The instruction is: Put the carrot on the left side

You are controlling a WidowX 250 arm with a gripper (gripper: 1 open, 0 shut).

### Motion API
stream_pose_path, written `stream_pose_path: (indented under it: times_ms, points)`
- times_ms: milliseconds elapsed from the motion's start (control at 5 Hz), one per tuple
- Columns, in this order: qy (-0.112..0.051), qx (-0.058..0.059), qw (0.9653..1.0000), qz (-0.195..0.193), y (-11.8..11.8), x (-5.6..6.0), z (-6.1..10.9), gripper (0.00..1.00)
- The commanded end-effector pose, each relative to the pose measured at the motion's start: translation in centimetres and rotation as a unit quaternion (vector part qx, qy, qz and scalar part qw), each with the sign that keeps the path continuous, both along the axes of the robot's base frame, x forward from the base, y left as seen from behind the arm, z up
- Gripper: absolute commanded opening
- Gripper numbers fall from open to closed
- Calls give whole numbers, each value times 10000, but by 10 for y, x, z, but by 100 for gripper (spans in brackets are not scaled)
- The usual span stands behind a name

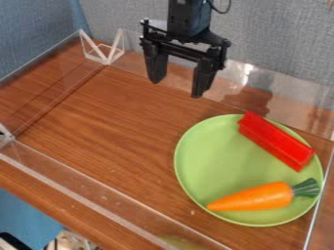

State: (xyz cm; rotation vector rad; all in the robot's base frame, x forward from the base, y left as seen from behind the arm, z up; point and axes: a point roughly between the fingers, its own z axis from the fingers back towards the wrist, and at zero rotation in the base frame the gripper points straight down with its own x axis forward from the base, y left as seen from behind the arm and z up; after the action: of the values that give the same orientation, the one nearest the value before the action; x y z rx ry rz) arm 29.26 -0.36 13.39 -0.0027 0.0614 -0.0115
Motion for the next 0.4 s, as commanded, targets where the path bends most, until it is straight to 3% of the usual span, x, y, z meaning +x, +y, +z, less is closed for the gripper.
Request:
stream_pose_path:
  times_ms: [0, 200]
  points:
    - [63, -39, 9961, -878, -14, -10, -7, 100]
    - [45, -80, 9827, -1851, -46, -24, -16, 100]
